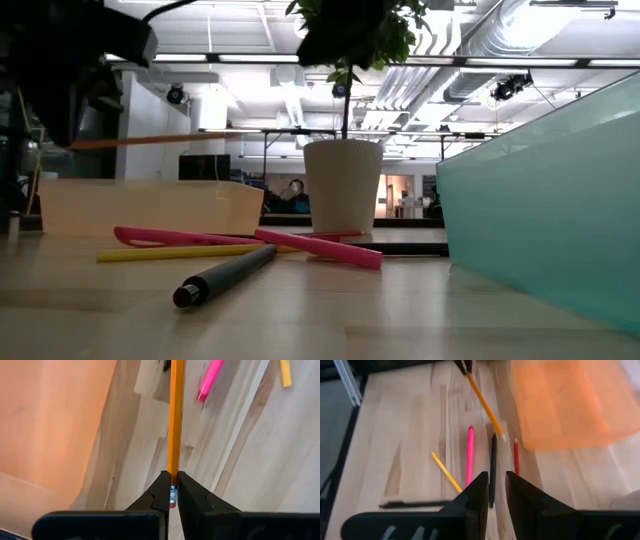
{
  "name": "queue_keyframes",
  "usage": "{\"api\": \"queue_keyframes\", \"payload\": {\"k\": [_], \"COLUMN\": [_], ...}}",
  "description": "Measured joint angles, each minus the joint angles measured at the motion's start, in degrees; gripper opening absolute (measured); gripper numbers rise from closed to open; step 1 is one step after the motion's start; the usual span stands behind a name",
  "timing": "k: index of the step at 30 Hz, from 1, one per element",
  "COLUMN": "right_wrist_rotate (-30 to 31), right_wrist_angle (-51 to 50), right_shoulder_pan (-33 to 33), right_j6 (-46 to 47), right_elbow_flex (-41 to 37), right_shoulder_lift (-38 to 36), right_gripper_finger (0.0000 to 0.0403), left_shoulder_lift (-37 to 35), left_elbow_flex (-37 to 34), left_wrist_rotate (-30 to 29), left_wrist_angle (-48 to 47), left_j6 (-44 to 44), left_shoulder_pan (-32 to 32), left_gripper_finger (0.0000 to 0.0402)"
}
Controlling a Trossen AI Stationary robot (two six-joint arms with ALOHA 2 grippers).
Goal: Sort pens & pencils
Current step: Put the orange pencil into the green bin
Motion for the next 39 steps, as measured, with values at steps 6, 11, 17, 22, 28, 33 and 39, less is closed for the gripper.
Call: {"api": "queue_keyframes", "payload": {"k": [6, 11, 17, 22, 28, 33, 39], "right_wrist_rotate": [2.0, 3.1, 6.1, 8.1, 9.3, 9.4, 6.5], "right_wrist_angle": [-0.9, -1.1, -1.9, 0.2, 2.7, 6.2, 11.9], "right_shoulder_pan": [0.0, 0.0, 0.0, 0.8, 1.9, 3.0, 3.3], "right_j6": [0.0, 0.1, 0.3, 0.2, 0.0, -1.1, -2.5], "right_elbow_flex": [1.8, 2.0, 2.1, 2.1, 2.1, 2.1, 2.1], "right_shoulder_lift": [-4.4, -9.6, -15.7, -18.8, -19.5, -19.4, -19.4], "right_gripper_finger": [0.0057, 0.0057, 0.0057, 0.0057, 0.0057, 0.0057, 0.0057], "left_shoulder_lift": [-0.2, -1.7, -4.8, -7.3, -7.9, -7.8, -7.8], "left_elbow_flex": [1.6, 4.3, 10.0, 14.4, 18.0, 18.5, 18.5], "left_wrist_rotate": [-1.1, -4.9, -13.3, -19.5, -23.2, -23.9, -25.4], "left_wrist_angle": [0.0, 0.2, 1.4, 8.6, 17.7, 24.6, 31.1], "left_j6": [0.8, 2.3, 4.8, 10.3, 18.1, 22.3, 25.5], "left_shoulder_pan": [0.0, 0.0, 0.0, 0.0, 0.0, 0.0, 0.0], "left_gripper_finger": [0.0012, 0.0012, 0.0012, 0.0012, 0.0012, 0.0012, 0.0012]}}
